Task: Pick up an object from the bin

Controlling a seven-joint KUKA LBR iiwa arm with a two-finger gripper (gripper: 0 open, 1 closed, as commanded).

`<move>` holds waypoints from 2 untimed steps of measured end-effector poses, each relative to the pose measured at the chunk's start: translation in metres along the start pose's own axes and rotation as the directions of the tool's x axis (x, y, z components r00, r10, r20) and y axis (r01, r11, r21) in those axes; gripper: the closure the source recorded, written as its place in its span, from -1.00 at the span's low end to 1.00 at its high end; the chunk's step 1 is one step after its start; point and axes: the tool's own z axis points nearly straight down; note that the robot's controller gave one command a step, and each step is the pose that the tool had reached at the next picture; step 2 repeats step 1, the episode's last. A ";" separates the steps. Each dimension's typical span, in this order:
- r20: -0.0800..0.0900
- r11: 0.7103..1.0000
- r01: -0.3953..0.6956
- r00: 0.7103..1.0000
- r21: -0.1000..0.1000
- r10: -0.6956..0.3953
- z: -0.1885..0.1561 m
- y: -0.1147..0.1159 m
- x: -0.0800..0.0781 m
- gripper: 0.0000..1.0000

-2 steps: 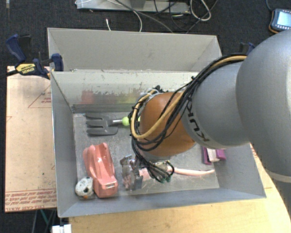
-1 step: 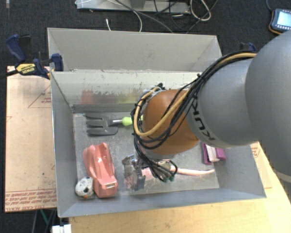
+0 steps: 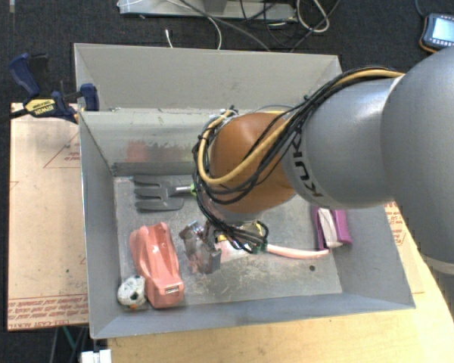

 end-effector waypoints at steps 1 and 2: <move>-0.001 0.996 -0.092 0.996 -0.001 0.092 -0.096 -0.004 0.025 1.00; -0.001 0.996 -0.092 0.996 -0.001 0.092 -0.096 -0.004 0.025 1.00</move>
Offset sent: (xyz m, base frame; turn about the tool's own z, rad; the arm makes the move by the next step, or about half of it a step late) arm 0.0094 -0.0102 0.0575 -0.0272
